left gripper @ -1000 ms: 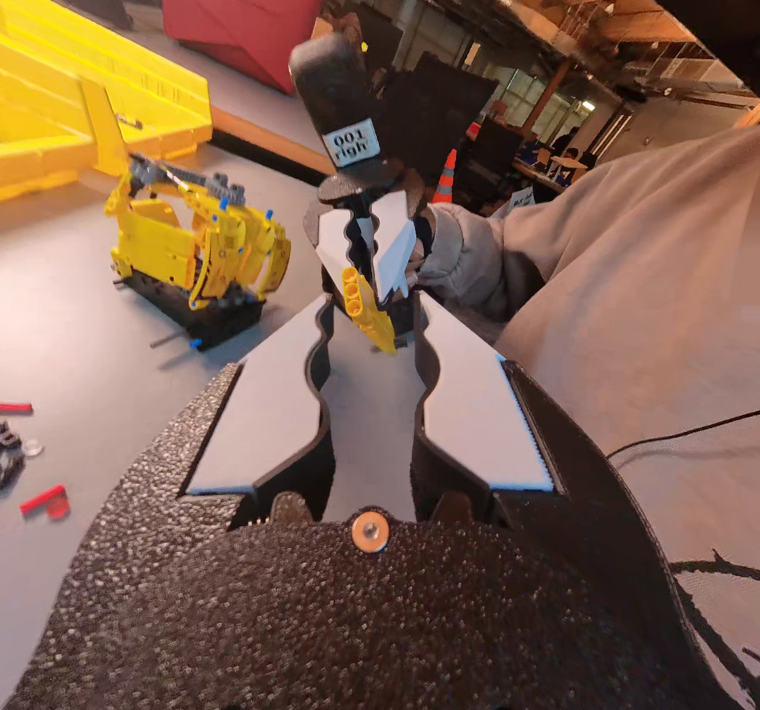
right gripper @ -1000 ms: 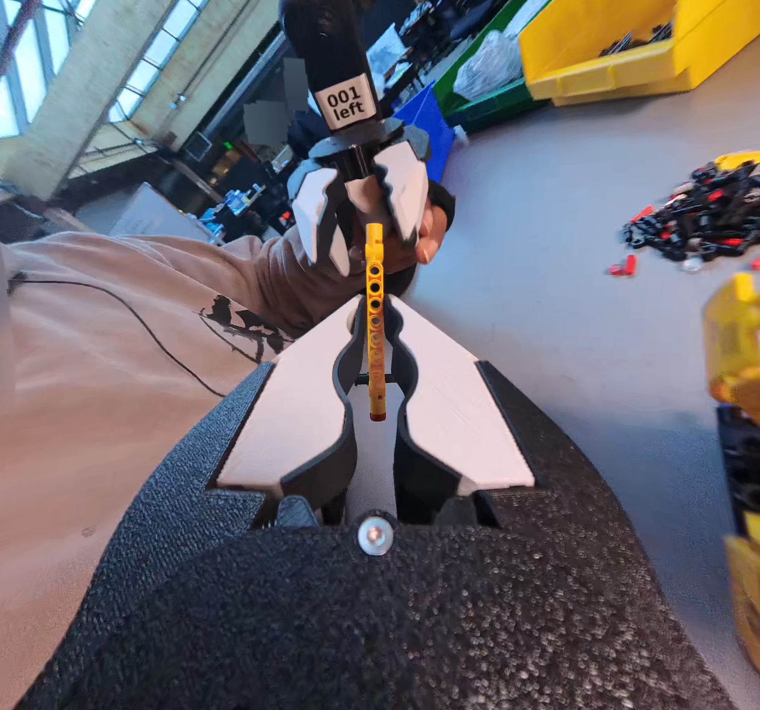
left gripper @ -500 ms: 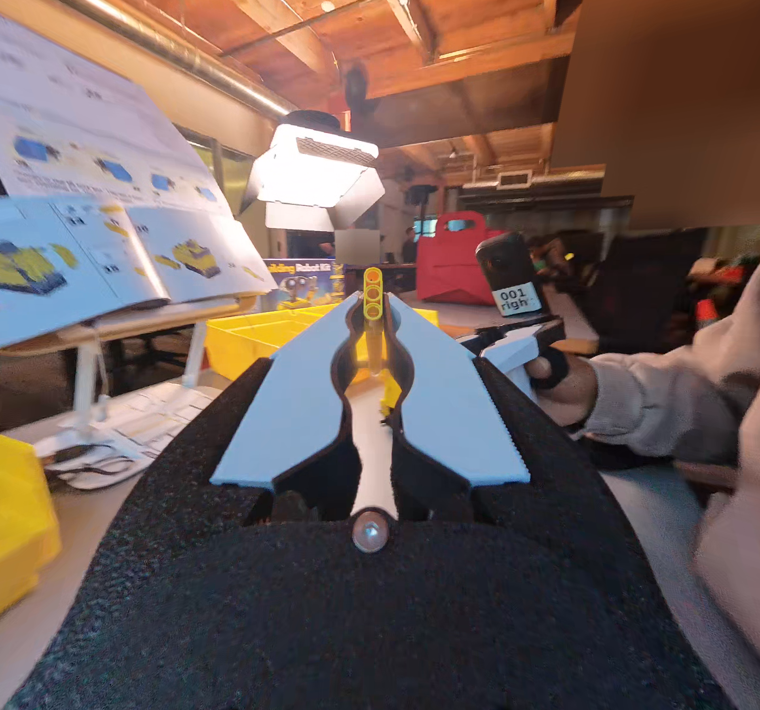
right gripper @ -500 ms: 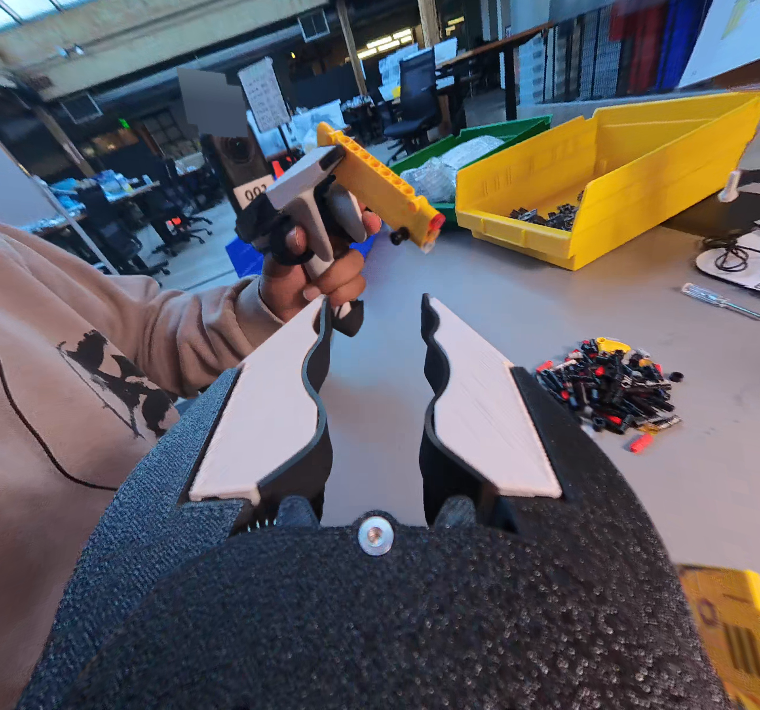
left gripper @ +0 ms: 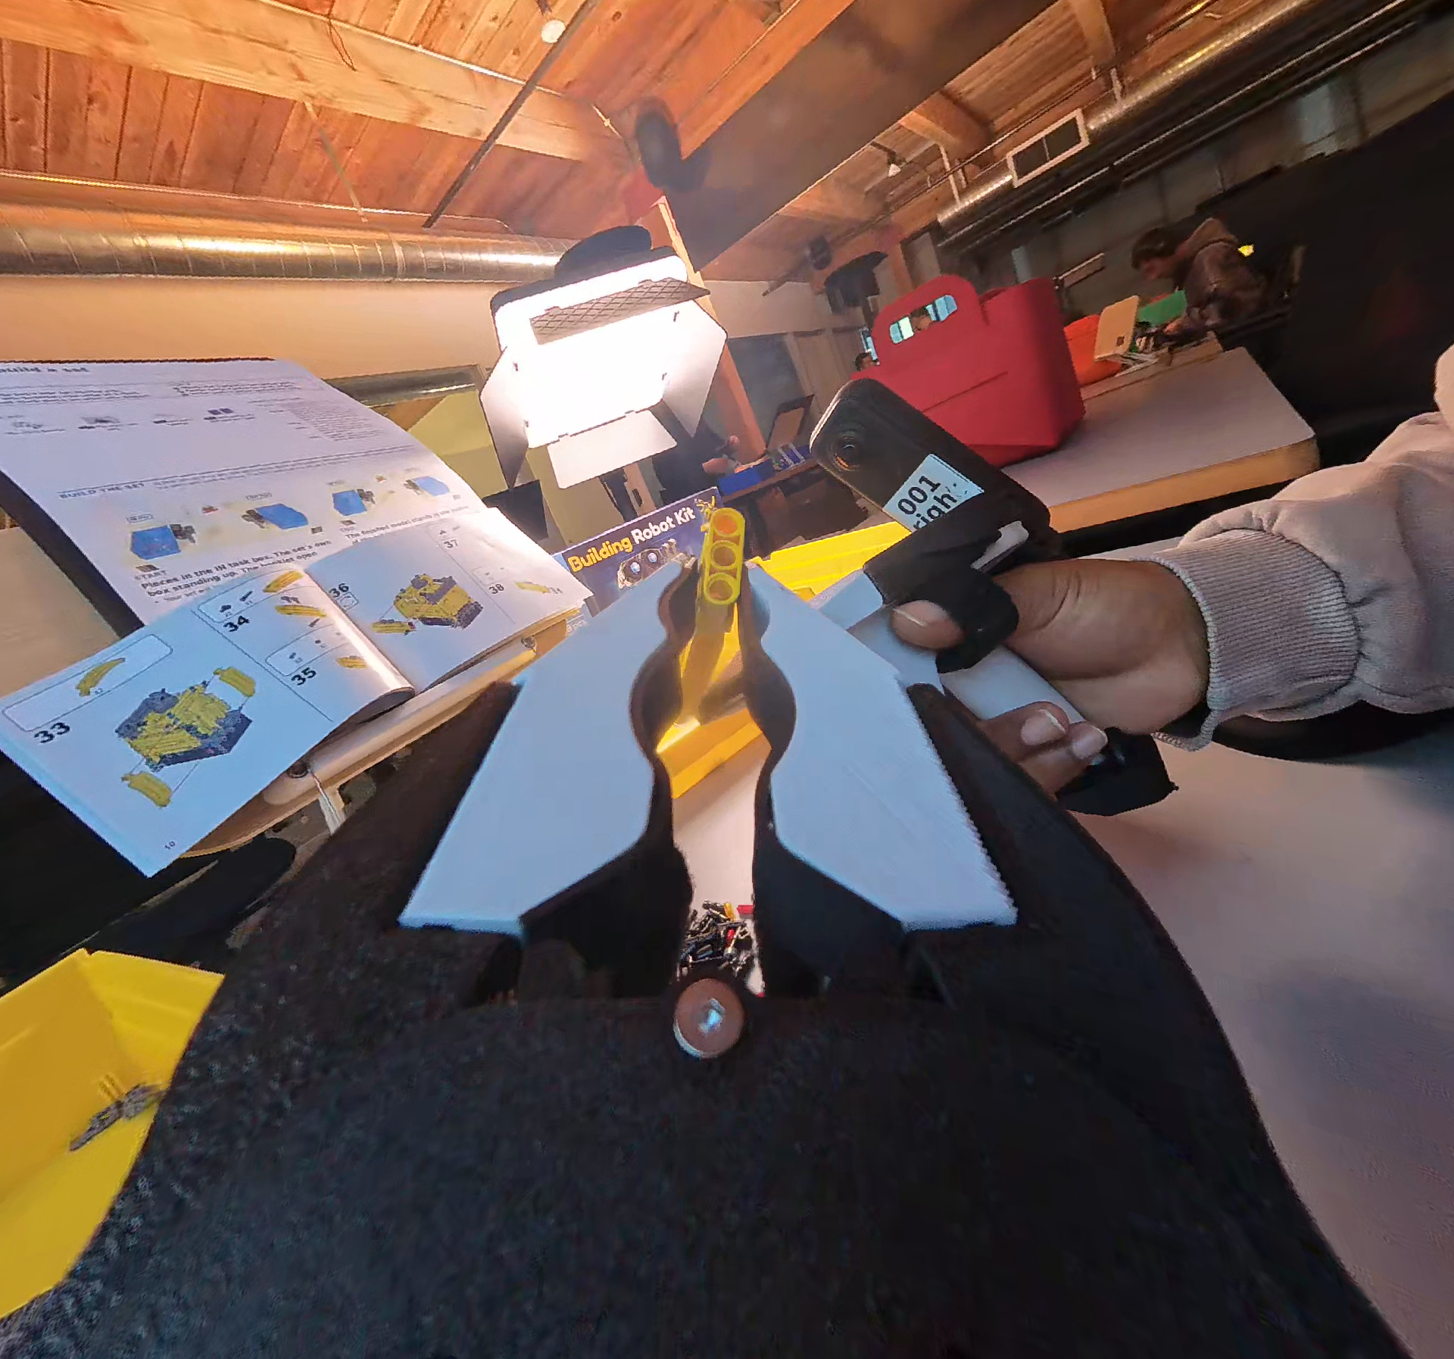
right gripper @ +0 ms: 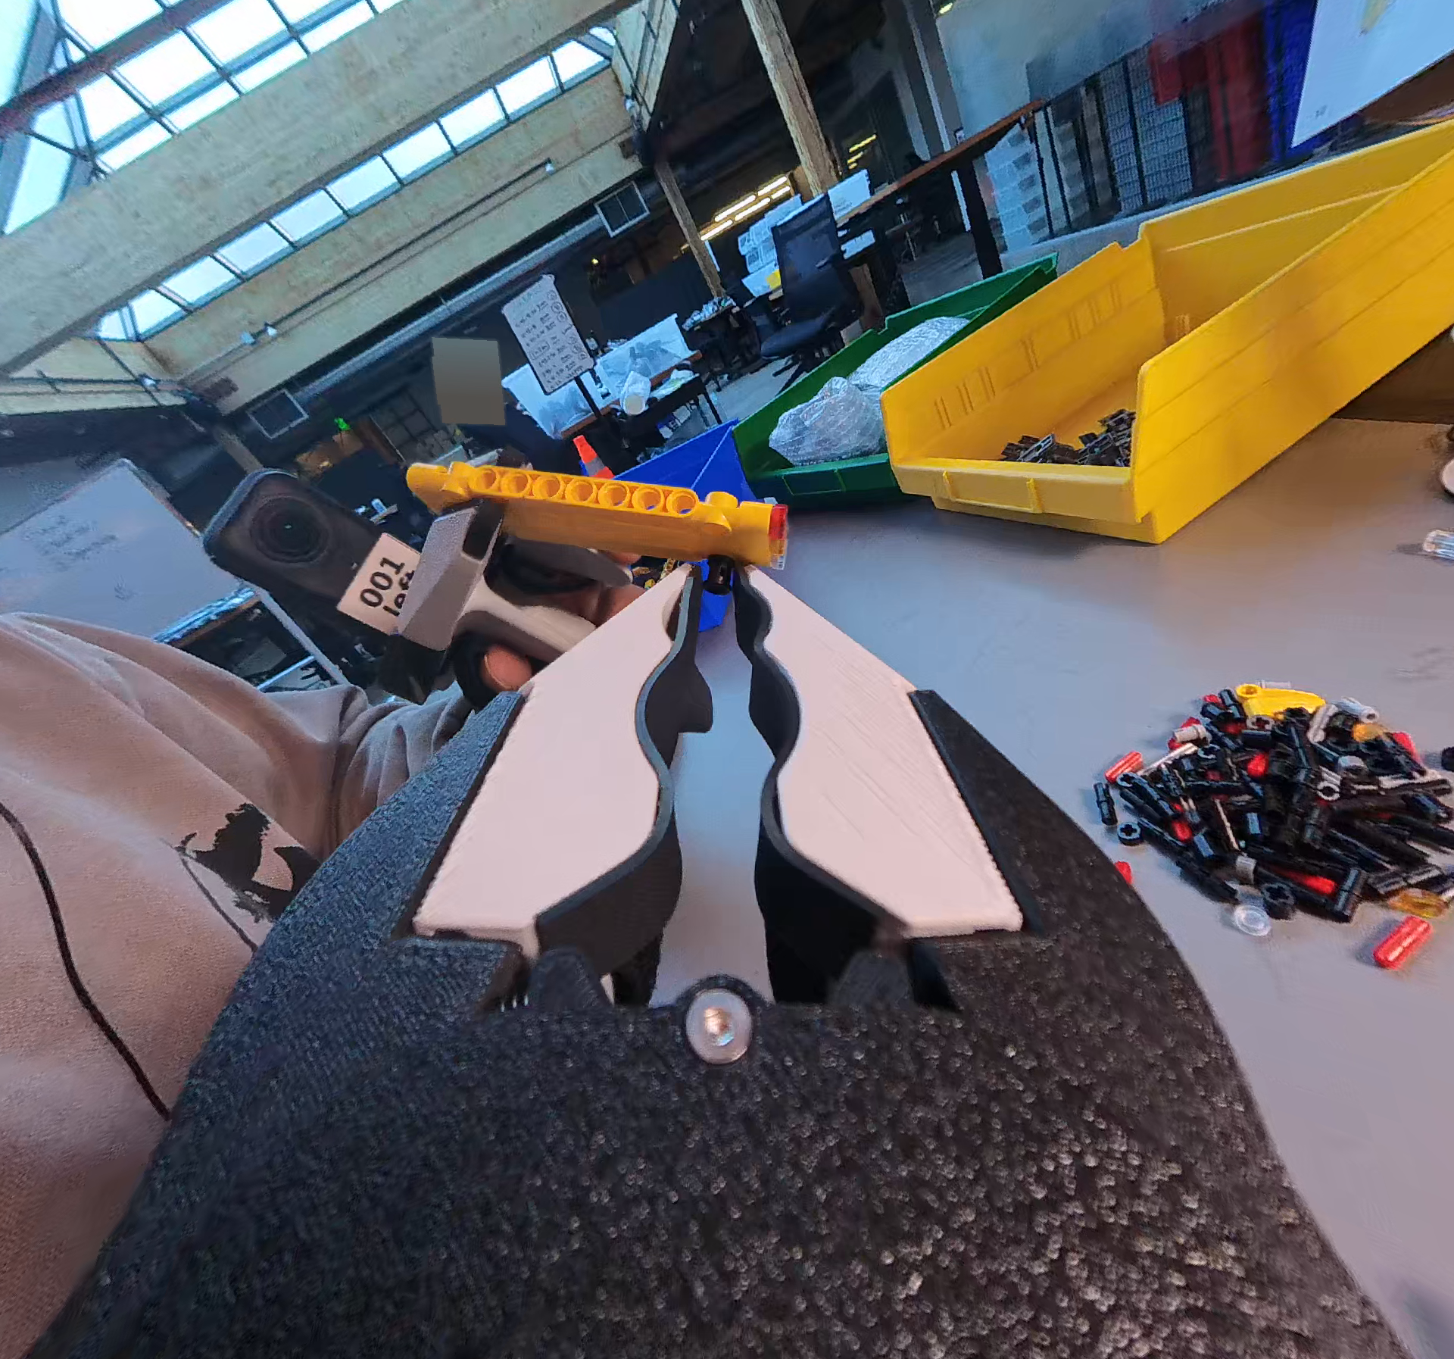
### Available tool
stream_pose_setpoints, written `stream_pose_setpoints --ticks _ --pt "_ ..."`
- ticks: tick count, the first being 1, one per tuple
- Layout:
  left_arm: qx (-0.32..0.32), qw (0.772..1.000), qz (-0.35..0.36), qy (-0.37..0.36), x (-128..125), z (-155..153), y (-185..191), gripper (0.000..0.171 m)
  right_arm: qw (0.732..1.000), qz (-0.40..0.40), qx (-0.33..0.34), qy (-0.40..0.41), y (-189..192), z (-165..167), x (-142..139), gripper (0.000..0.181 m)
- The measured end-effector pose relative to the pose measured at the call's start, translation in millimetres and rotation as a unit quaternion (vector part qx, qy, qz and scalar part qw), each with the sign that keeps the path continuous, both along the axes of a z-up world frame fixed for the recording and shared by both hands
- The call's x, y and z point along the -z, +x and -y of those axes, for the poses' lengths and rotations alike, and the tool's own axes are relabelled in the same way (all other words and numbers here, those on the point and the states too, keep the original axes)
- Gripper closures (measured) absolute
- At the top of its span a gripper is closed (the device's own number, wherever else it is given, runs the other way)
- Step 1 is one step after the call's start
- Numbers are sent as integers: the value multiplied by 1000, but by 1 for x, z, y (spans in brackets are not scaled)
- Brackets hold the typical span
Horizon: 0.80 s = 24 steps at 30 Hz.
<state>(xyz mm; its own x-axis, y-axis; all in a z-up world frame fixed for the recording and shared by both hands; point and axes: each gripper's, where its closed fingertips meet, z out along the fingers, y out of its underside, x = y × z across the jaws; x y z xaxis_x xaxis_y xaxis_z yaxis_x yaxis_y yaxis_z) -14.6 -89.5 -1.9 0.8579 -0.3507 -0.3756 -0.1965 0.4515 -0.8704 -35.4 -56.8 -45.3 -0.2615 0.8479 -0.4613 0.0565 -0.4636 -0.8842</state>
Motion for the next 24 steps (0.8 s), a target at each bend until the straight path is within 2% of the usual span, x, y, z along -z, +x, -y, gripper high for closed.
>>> stream_pose_setpoints --ticks 3,6,9,13,15,18,20,22,24 --pt "23 999 19 -17 3 -2 1 162 1000 0 8 28 1 -3 1 175" --pt "39 997 27 -68 18 -10 1 158 989 15 53 134 5 -16 2 175" --pt "35 991 36 -121 32 -19 -3 158 956 50 103 270 11 -35 0 175" --pt "47 974 64 -214 53 -31 -5 143 896 118 139 405 17 -56 11 176" --pt "50 959 84 -265 68 -38 -5 139 879 145 136 433 16 -59 23 176" --pt "41 941 102 -320 86 -45 -7 140 862 152 113 470 11 -44 38 176" --pt "32 932 100 -348 98 -48 -7 151 848 150 107 497 7 -34 44 176" --pt "13 928 81 -363 108 -50 -10 162 853 139 105 492 6 -28 45 175" --pt "0 934 61 -351 108 -50 -12 163 867 131 109 469 5 -27 45 175"
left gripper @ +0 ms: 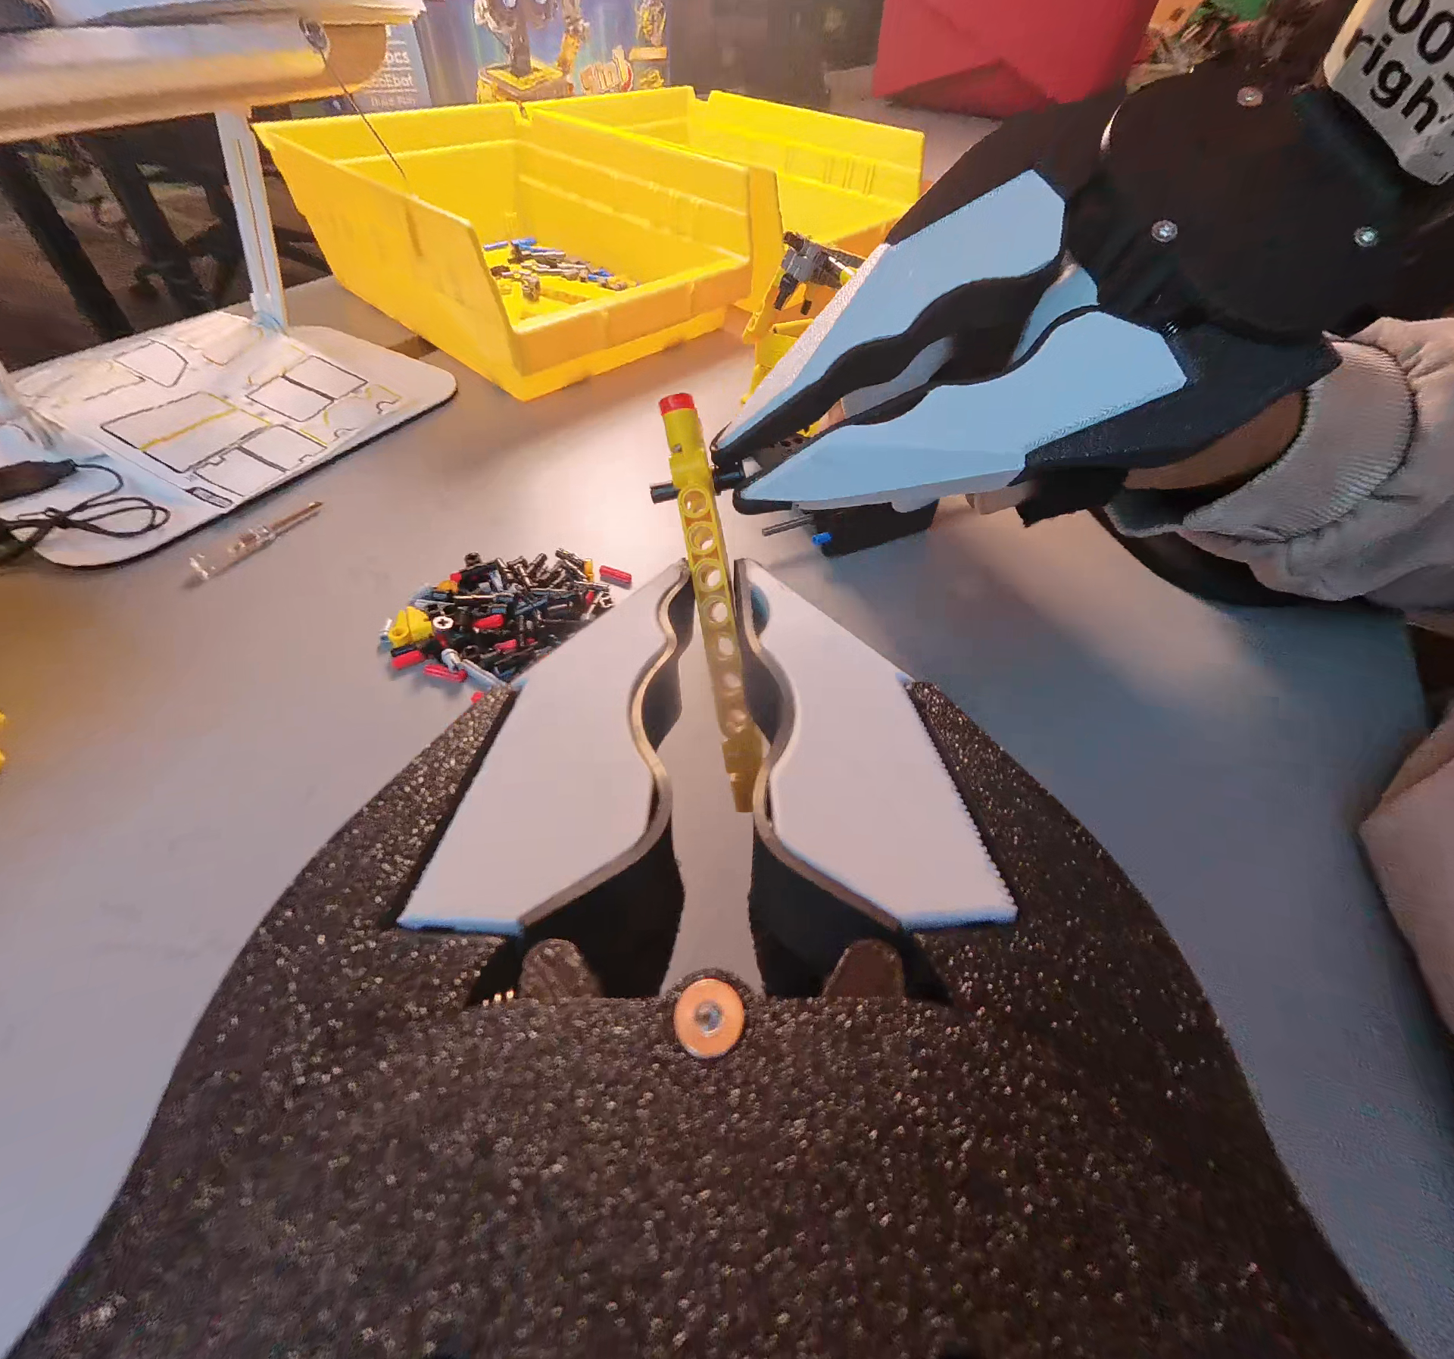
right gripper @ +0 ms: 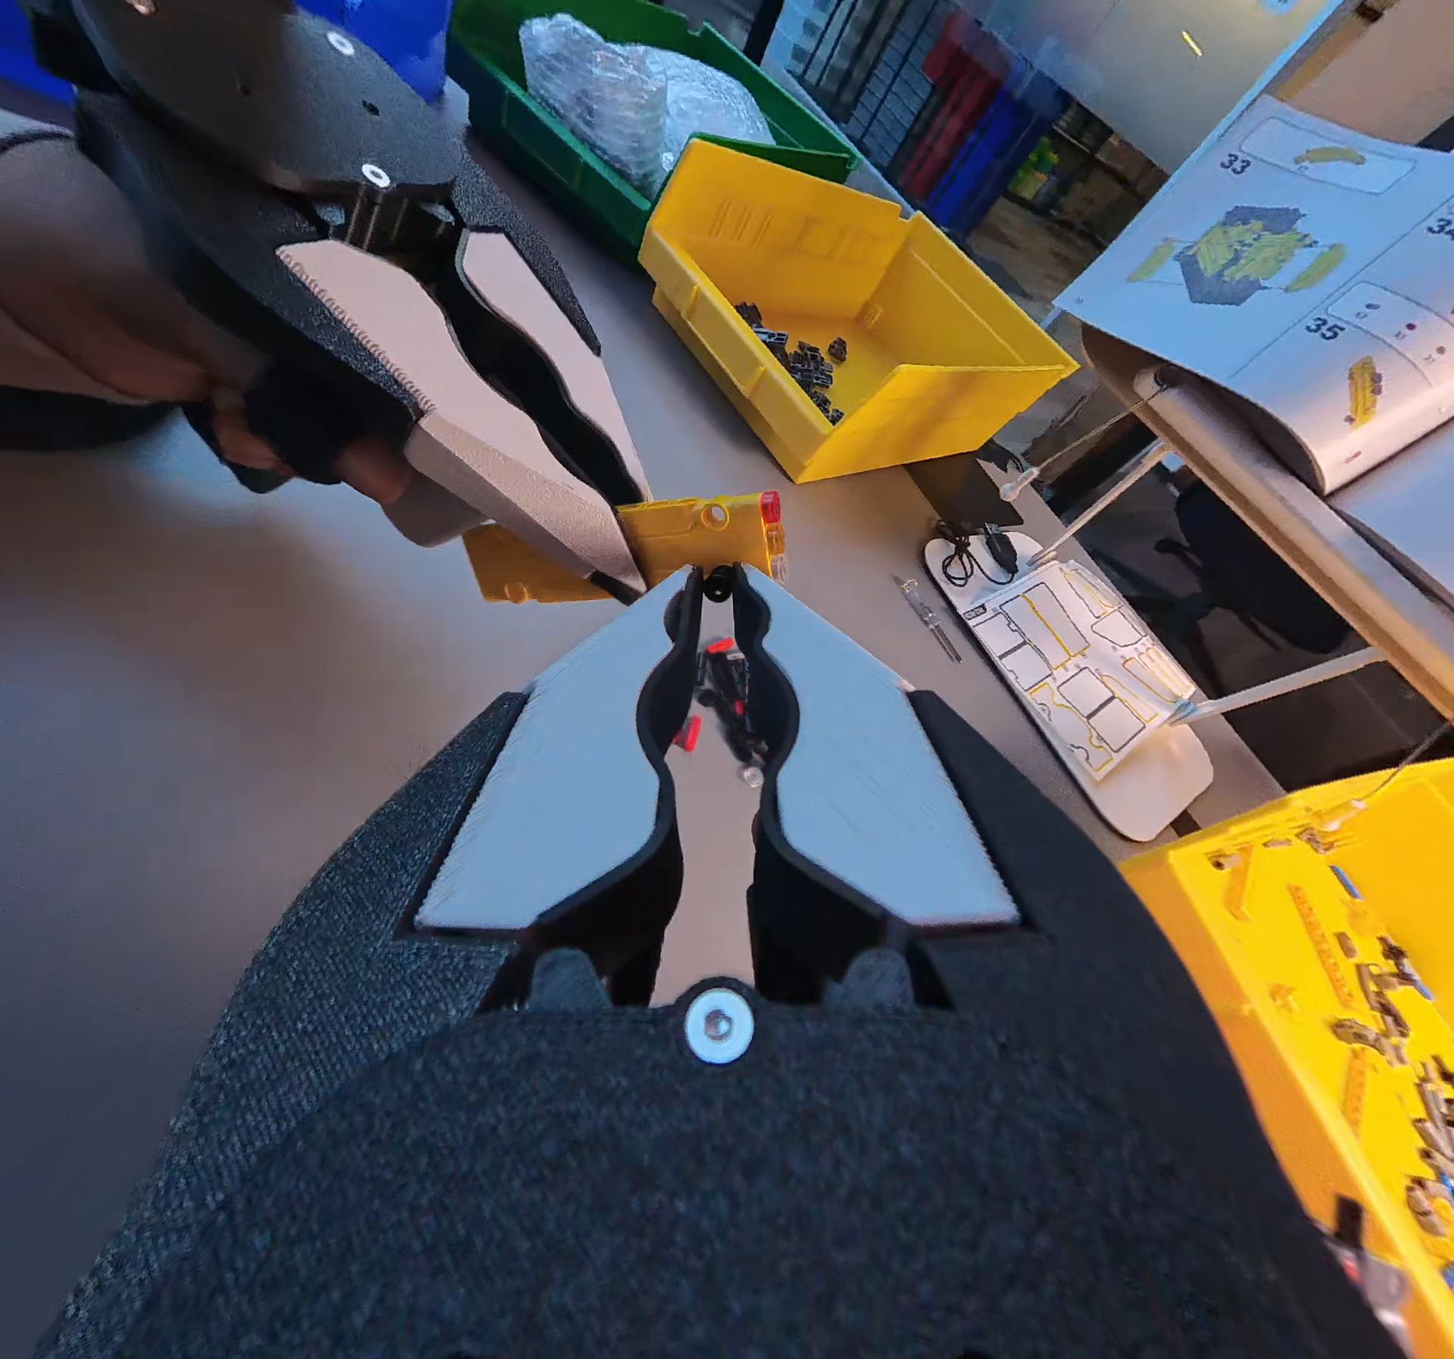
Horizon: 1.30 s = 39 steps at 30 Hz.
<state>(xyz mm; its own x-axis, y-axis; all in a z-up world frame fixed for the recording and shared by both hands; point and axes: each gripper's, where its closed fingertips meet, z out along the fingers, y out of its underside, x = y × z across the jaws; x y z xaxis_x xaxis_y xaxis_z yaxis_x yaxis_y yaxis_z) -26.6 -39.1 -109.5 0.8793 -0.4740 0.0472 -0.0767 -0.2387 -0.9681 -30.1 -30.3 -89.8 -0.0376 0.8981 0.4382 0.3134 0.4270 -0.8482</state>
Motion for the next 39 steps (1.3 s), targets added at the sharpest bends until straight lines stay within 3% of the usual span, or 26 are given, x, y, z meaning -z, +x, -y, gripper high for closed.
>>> stream_pose_setpoints --ticks 4,7,10,15,20,28,31,34,39 --pt "-34 995 -74 56 -8 -1 -5 165 988 -56 -3 -142 0 1 -8 176" --pt "-72 979 -149 115 -19 -2 -6 166 953 -103 -19 -283 1 1 -19 181" --pt "-95 964 -193 157 -28 -1 -7 166 927 -118 -41 -352 3 3 -27 181" --pt "-108 953 -214 187 -37 0 -8 166 926 -111 -48 -358 6 3 -29 166" --pt "-94 946 -243 192 -32 0 -1 166 919 -92 -68 -378 5 9 -23 169" --pt "-71 938 -296 163 -14 -2 -2 161 957 -41 -46 -282 4 7 -2 175" --pt "-67 923 -345 159 -9 -2 -5 164 960 -36 -45 -273 2 10 3 175" --pt "-71 903 -393 161 -13 -2 -11 165 946 -49 -53 -315 -1 13 4 176" --pt "-68 888 -425 162 -13 -3 -15 165 869 -94 -61 -482 -5 14 6 176"
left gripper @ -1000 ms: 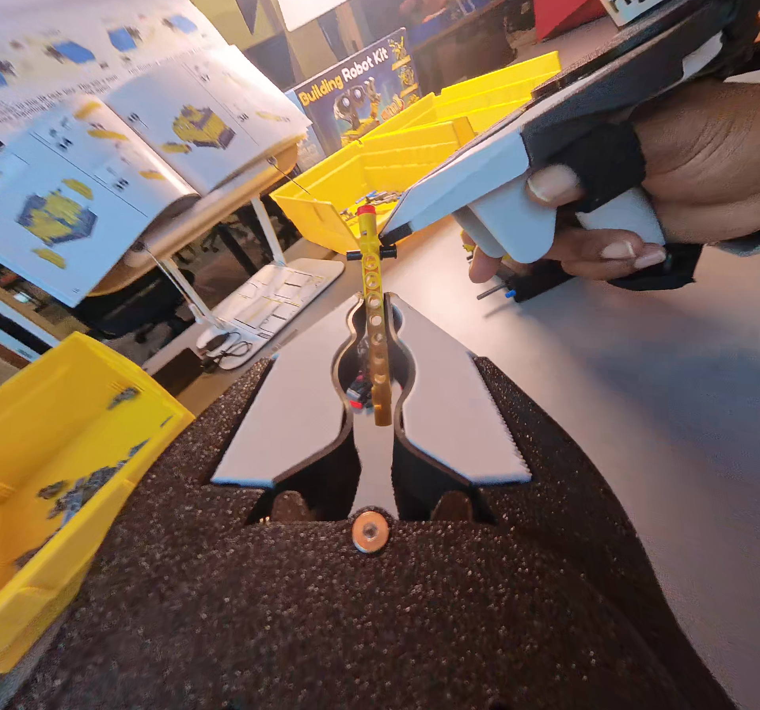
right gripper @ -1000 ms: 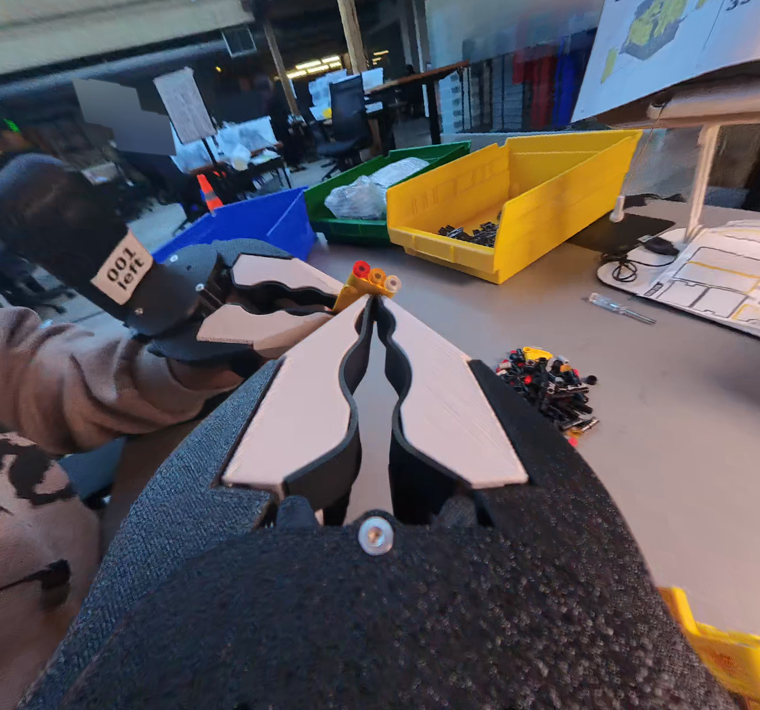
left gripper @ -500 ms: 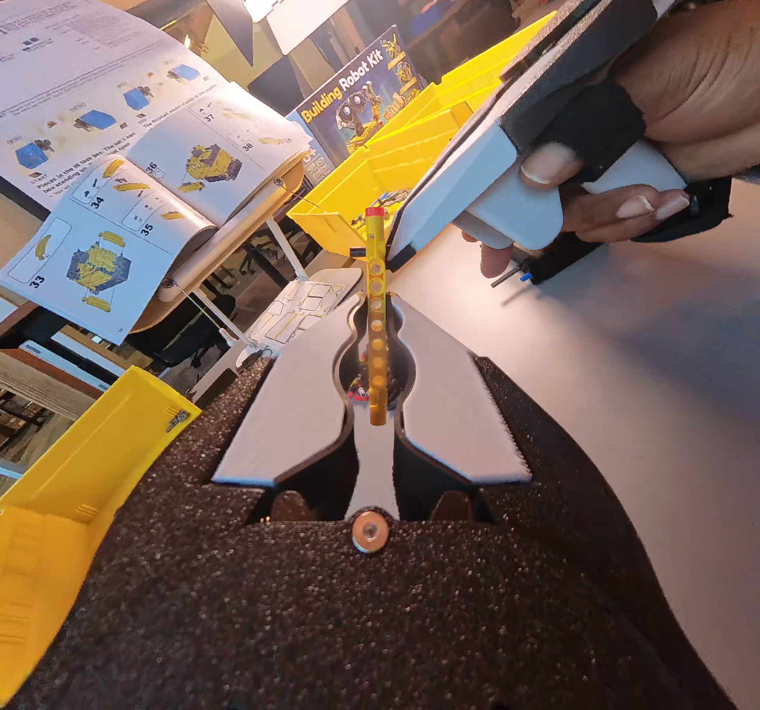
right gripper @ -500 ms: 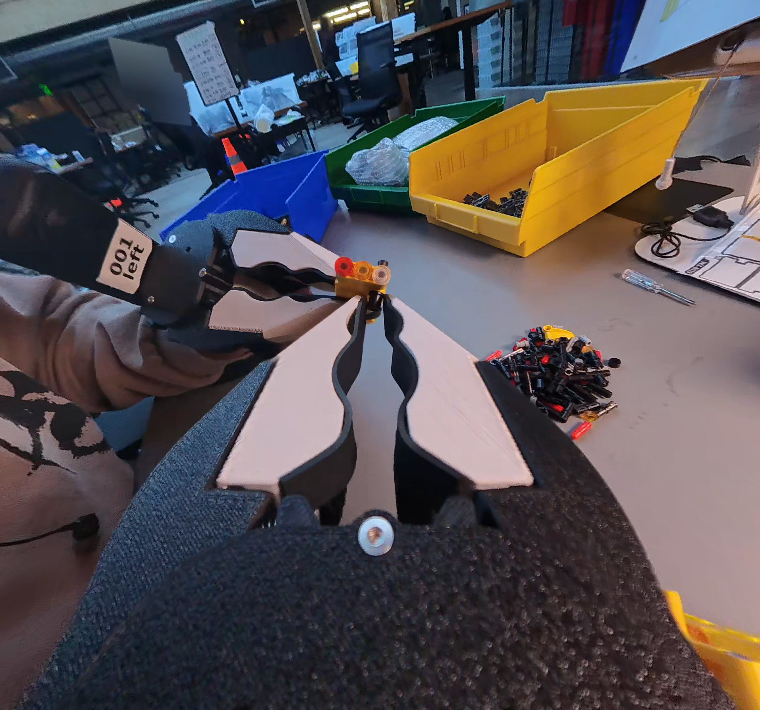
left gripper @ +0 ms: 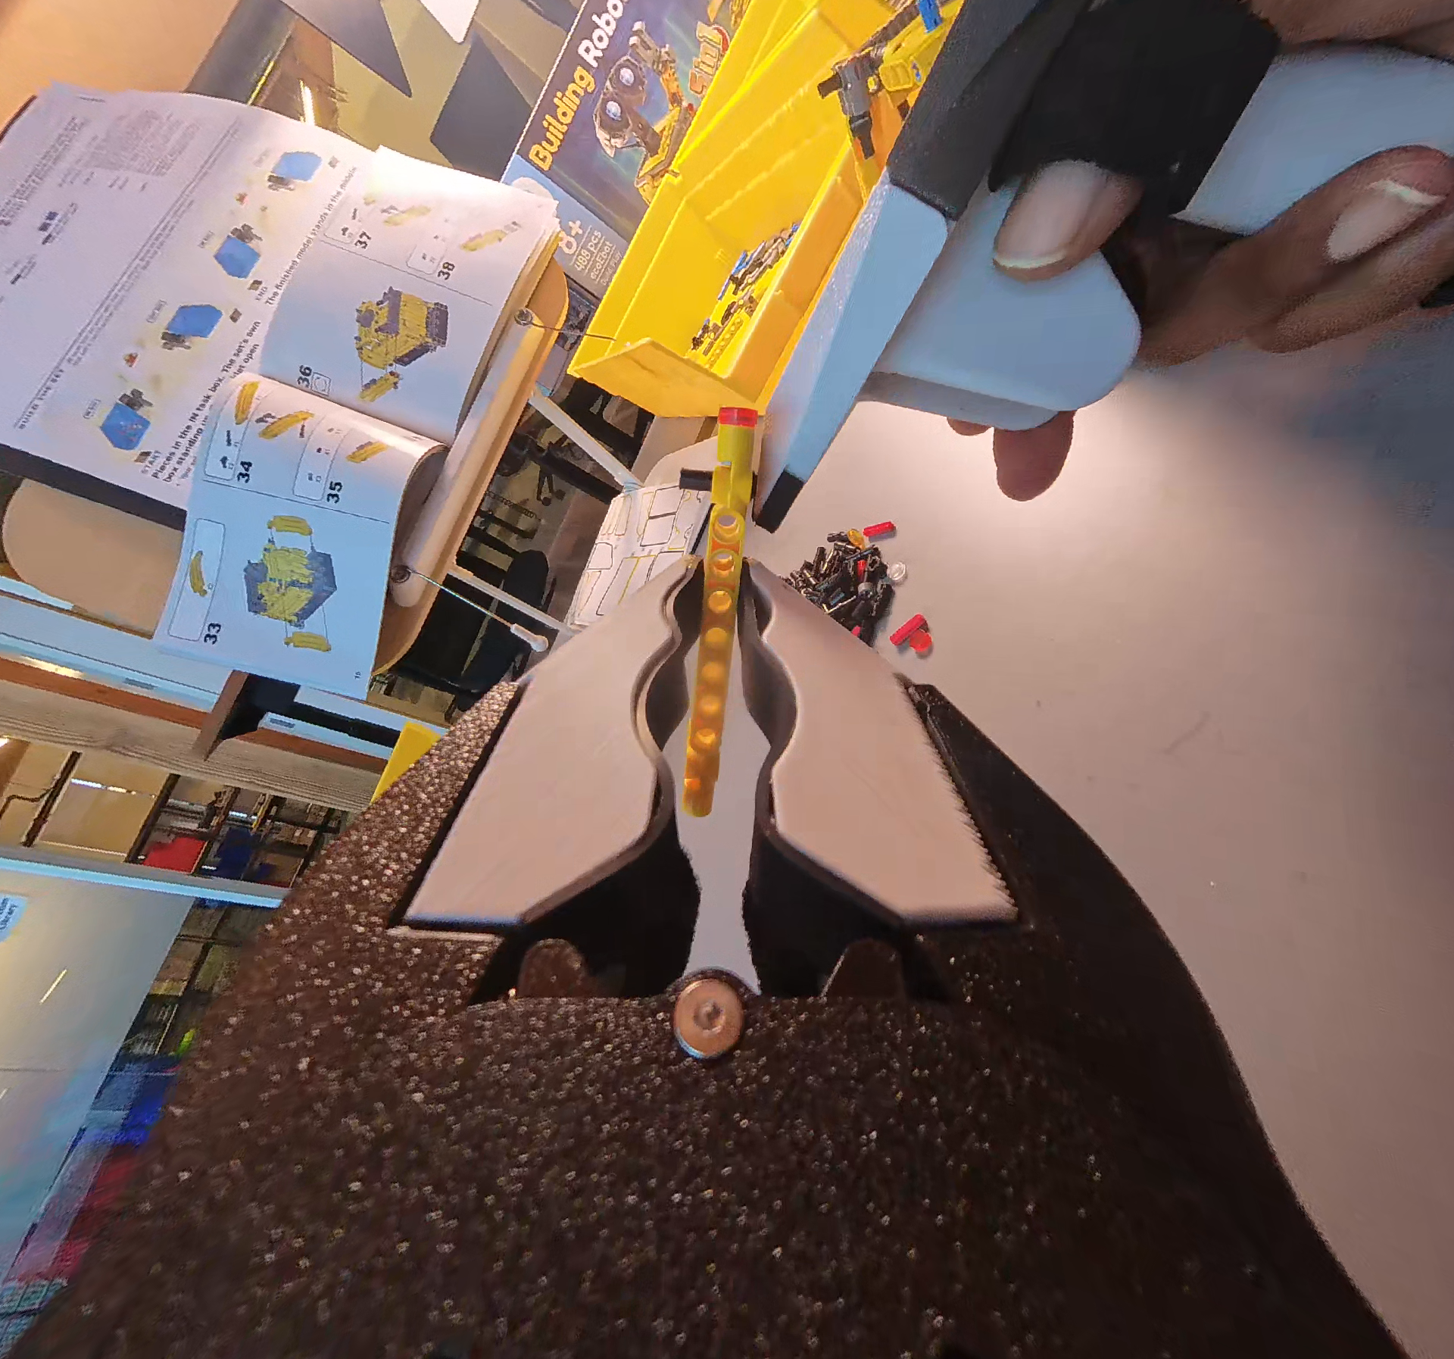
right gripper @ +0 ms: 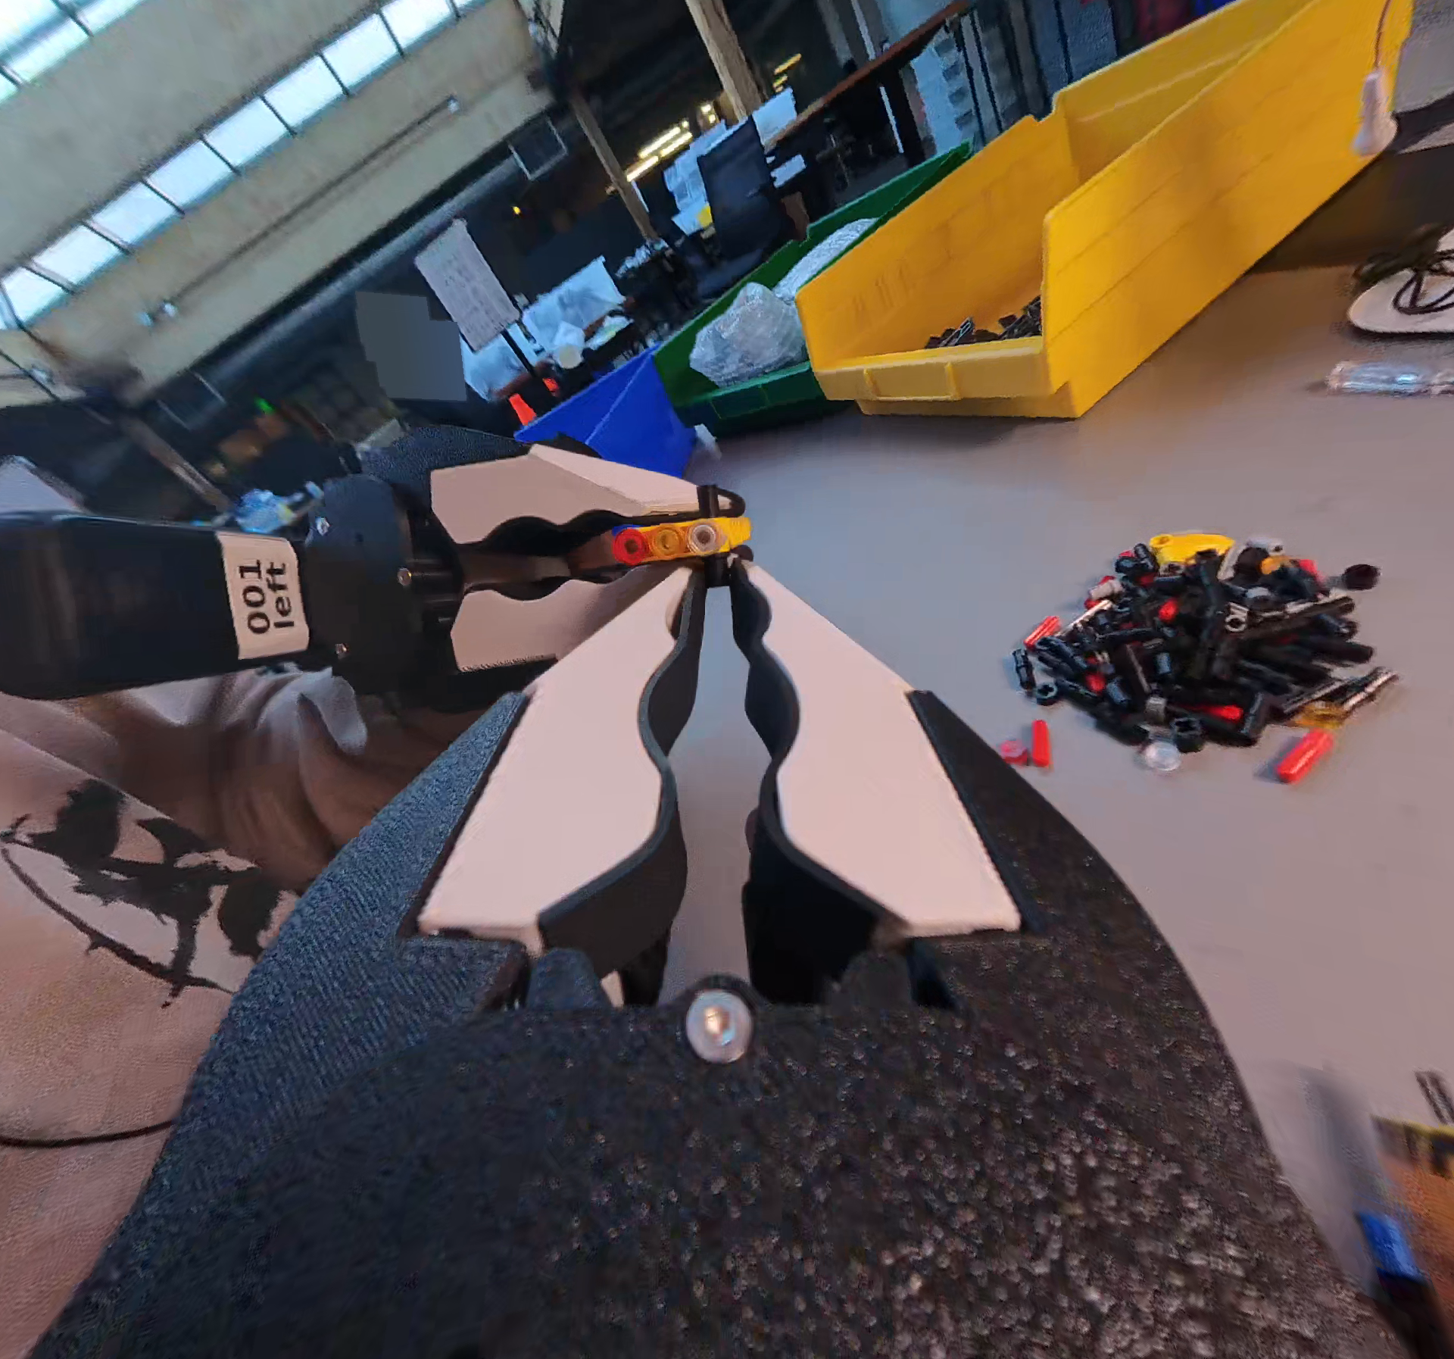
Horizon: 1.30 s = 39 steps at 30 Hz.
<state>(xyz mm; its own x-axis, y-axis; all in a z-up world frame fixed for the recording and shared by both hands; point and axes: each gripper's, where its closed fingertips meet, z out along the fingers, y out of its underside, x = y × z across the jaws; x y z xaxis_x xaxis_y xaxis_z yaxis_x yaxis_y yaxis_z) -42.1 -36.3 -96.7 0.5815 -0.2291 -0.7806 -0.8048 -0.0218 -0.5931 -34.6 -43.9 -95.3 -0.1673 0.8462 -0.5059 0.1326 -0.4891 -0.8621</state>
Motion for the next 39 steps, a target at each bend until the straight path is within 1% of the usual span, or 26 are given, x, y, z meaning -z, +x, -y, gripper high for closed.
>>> stream_pose_setpoints --ticks 3,5,7,9,13,16,18,20,22,24,27,31,33,36,37,39 --pt "2 1000 18 -2 -1 2 0 165 1000 -12 2 -12 0 3 -1 176" --pt "5 999 46 -13 0 1 1 164 1000 -14 9 -3 1 3 -1 176" --pt "5 998 55 -17 1 0 1 164 1000 -12 20 10 2 2 0 176" --pt "8 997 73 -23 0 -1 2 164 999 -11 31 25 3 1 0 176" --pt "9 995 88 -36 4 -4 2 163 998 -1 57 32 3 -2 3 176" --pt "9 993 112 -43 3 -6 4 163 996 2 84 41 7 -3 3 176" --pt "19 990 131 -51 4 -7 9 164 993 3 105 50 11 -3 3 176" --pt "29 989 134 -53 2 -7 14 163 992 4 118 51 16 -3 1 176" --pt "36 986 150 -62 4 -8 18 163 991 10 126 42 20 -4 3 176" --pt "36 987 145 -59 3 -8 20 163 989 9 142 34 23 -3 2 176" --pt "39 987 140 -66 8 -6 22 163 987 5 161 2 26 -2 7 176" --pt "48 991 106 -66 10 -1 26 162 986 14 163 -9 31 4 12 176" --pt "52 989 117 -73 10 1 28 163 987 14 159 -18 33 6 10 176" --pt "55 988 125 -72 7 4 27 163 988 12 154 -2 32 9 7 176" --pt "65 985 131 -91 12 6 29 164 989 15 145 2 32 9 7 176" --pt "73 986 123 -89 17 8 29 166 993 28 117 18 31 9 10 175"
